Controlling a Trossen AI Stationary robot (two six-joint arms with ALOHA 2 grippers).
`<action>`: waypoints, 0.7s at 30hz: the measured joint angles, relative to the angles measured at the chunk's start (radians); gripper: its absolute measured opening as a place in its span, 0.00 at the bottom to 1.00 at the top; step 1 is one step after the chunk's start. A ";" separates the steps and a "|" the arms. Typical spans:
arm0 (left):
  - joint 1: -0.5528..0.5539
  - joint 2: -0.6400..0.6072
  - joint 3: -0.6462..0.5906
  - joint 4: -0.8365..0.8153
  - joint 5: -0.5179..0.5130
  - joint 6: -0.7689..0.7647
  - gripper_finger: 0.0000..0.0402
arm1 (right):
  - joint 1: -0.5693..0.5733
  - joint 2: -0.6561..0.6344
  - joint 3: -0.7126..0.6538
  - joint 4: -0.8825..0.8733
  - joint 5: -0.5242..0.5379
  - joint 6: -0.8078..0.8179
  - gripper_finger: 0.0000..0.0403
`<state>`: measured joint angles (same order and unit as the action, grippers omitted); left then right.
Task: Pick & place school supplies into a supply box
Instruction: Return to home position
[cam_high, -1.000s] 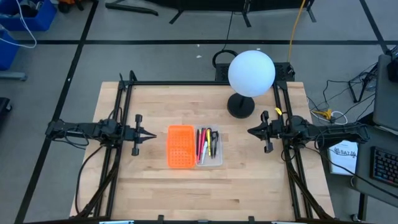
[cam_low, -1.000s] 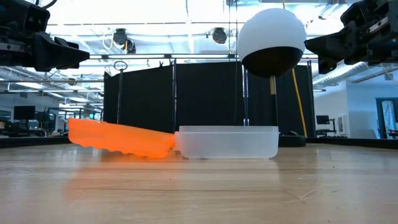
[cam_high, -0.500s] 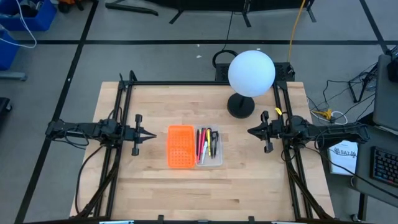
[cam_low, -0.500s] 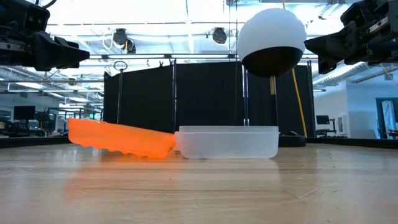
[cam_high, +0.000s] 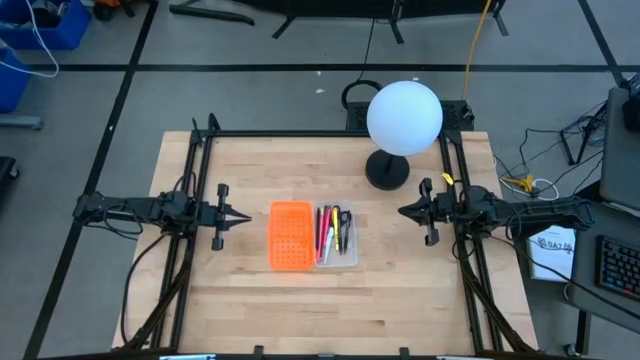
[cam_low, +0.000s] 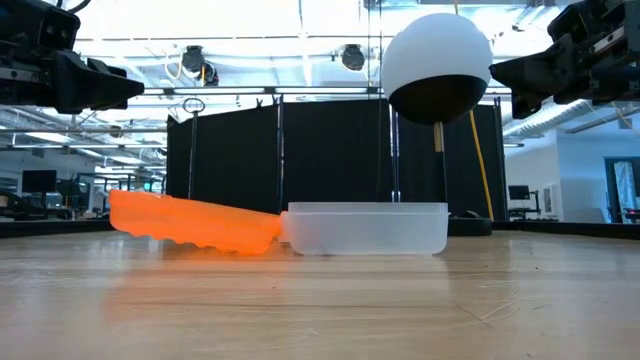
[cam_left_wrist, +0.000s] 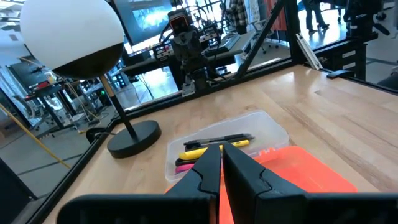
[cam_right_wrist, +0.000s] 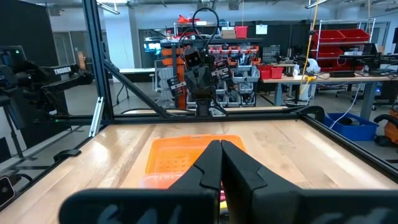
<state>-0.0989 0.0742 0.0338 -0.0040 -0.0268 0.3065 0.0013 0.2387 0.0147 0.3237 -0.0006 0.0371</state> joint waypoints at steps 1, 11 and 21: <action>0.000 0.000 0.000 0.000 0.000 0.000 0.06 | 0.000 0.000 0.000 0.000 0.000 0.000 0.00; 0.000 0.000 0.001 0.000 0.001 0.000 0.06 | 0.000 0.000 0.000 0.000 0.000 0.000 0.00; 0.000 0.000 0.001 0.000 0.001 0.000 0.06 | 0.000 0.000 0.000 0.000 0.000 0.000 0.00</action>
<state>-0.0988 0.0742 0.0345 -0.0036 -0.0257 0.3065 0.0013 0.2390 0.0143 0.3237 -0.0006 0.0372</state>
